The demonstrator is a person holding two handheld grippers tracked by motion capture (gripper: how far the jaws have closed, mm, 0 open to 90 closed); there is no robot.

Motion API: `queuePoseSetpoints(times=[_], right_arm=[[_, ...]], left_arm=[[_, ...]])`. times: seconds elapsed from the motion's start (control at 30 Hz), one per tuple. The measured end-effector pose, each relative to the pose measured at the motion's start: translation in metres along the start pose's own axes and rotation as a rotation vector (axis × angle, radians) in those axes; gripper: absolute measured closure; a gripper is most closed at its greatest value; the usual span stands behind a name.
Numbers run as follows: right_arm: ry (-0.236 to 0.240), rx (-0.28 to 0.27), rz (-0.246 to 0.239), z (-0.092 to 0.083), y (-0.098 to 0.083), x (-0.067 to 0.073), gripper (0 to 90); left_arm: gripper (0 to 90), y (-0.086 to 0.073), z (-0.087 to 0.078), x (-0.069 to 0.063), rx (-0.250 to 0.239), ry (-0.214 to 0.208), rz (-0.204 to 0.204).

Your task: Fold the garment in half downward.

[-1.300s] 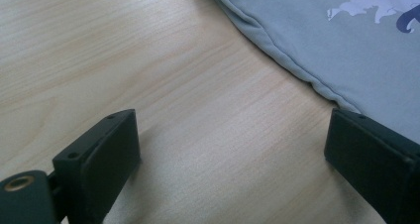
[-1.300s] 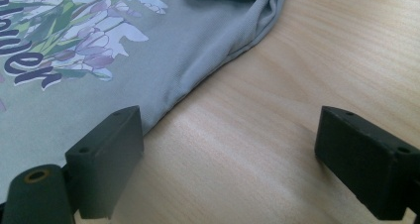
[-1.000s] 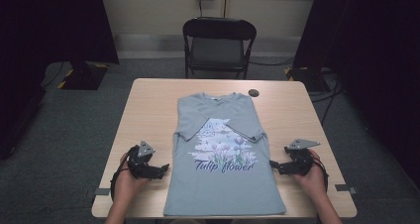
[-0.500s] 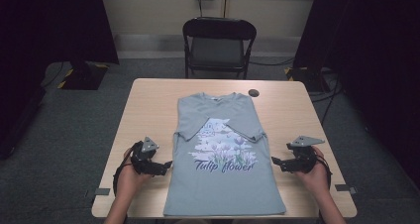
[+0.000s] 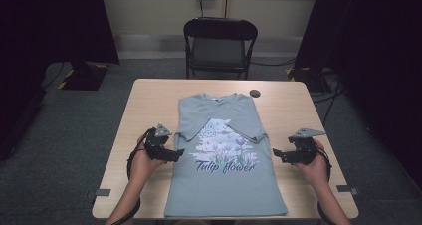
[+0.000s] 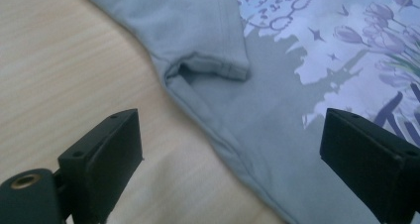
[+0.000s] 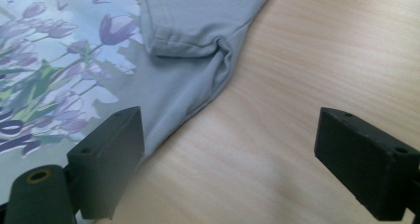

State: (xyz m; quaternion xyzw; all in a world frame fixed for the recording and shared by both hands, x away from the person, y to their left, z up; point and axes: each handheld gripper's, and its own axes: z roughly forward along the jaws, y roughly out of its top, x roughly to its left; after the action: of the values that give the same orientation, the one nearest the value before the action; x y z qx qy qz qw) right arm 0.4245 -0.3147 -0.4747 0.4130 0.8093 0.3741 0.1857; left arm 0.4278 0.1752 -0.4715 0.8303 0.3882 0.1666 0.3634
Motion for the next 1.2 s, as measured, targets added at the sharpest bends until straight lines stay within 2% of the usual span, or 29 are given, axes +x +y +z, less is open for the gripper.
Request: queuePoseSetpoints(times=[0.2,0.27,0.53,0.67,0.8,1.2], right_arm=[[0.001,0.013,-0.007,0.009,0.012,-0.005,12.2],[0.003,0.01,-0.011,0.013,0.017,-0.007,12.2],[0.001,0.001,-0.016,0.029,0.041,-0.012,12.9],[-0.006,-0.003,-0.019,0.039,0.052,-0.017,13.4],[-0.003,-0.005,-0.012,0.048,0.061,-0.021,13.5],[-0.006,0.002,-0.003,0.08,0.08,-0.029,16.1]], left_arm=[[10.6,0.014,0.006,0.011,-0.027,-0.006,-0.014],[11.9,0.018,0.009,0.015,-0.037,-0.013,-0.036],[12.1,0.035,0.02,0.031,-0.038,0.011,-0.036],[12.7,0.044,0.026,0.037,-0.039,0.005,-0.048],[13.2,0.052,0.033,0.044,-0.038,0.008,-0.043],[14.2,0.069,0.064,0.065,-0.016,0.019,-0.067]])
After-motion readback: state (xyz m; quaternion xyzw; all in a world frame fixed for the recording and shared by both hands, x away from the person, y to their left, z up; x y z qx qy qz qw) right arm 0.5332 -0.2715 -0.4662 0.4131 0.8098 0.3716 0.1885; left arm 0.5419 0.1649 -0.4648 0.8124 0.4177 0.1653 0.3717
